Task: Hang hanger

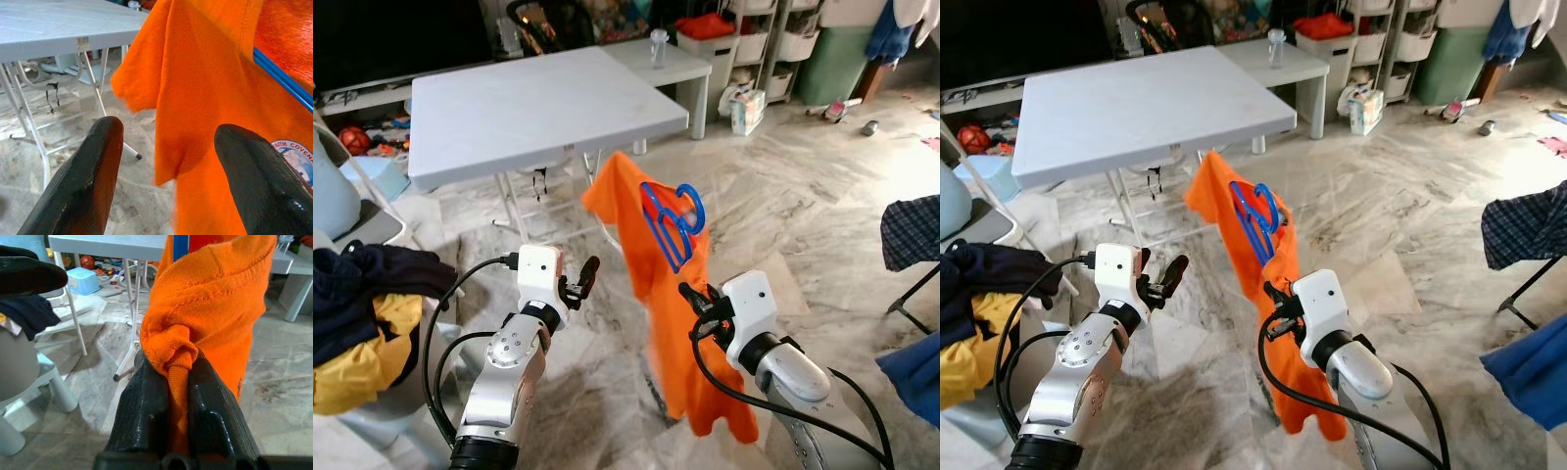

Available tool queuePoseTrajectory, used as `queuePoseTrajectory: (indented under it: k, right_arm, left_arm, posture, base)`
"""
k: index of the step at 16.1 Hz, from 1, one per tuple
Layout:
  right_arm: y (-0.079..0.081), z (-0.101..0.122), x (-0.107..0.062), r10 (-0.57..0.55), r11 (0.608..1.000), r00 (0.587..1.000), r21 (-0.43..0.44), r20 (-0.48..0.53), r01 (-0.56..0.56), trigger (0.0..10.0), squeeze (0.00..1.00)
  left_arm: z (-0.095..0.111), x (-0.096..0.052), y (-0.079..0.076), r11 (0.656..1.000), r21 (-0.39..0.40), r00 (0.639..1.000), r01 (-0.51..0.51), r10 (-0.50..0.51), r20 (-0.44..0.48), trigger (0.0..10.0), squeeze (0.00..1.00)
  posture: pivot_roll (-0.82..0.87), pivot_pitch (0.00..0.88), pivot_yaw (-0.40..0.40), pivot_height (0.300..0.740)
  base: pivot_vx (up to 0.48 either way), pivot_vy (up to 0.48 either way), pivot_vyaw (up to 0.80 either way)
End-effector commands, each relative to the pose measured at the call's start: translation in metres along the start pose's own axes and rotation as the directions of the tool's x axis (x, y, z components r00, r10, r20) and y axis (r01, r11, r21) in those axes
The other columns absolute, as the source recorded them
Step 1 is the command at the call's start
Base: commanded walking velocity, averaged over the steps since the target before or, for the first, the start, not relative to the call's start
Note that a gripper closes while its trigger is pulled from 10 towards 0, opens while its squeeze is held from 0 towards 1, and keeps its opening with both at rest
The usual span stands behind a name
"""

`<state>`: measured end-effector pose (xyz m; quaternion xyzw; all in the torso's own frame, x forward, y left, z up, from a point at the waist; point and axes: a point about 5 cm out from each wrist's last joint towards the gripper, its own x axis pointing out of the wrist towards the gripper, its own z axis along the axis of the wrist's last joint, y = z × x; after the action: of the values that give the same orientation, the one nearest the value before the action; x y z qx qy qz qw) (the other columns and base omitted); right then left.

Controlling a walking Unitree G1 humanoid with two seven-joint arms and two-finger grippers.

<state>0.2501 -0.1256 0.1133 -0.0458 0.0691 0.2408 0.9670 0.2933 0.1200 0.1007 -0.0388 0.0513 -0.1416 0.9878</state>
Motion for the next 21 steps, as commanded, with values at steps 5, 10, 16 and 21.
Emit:
queuePoseTrajectory:
  k: [5,10,16,21]
  right_arm:
    - [0.005,0.014,0.003,0.026,0.999,0.997,-0.027,0.073,-0.024,10.0,0.00]
    - [0.008,0.014,0.005,0.035,0.999,0.996,-0.032,0.082,-0.033,10.0,0.00]
    - [0.011,0.013,0.001,0.113,0.993,0.991,-0.047,0.067,-0.110,10.0,0.00]
    - [0.019,0.010,-0.013,0.291,0.954,0.957,-0.074,0.003,-0.290,10.0,0.00]
  left_arm:
    - [0.005,0.001,0.002,1.000,0.003,1.000,0.003,-0.003,0.016,10.0,0.00]
    - [0.003,0.002,0.000,1.000,0.001,1.000,0.005,-0.005,0.010,10.0,0.00]
    - [0.003,0.001,0.000,1.000,-0.001,1.000,0.001,-0.001,0.005,10.0,0.00]
    - [0.000,0.003,0.001,0.999,0.051,1.000,-0.001,0.002,-0.009,10.0,0.00]
  posture:
    - [-0.13,0.000,0.027,0.740]
    - [-0.13,0.000,0.025,0.740]
    - [-0.13,0.000,0.027,0.740]
    - [-0.13,0.000,0.026,0.740]
  base:
    - [0.294,0.000,0.00]
    - [0.312,0.000,0.00]
    - [0.221,0.000,0.00]
    - [0.000,0.000,0.00]
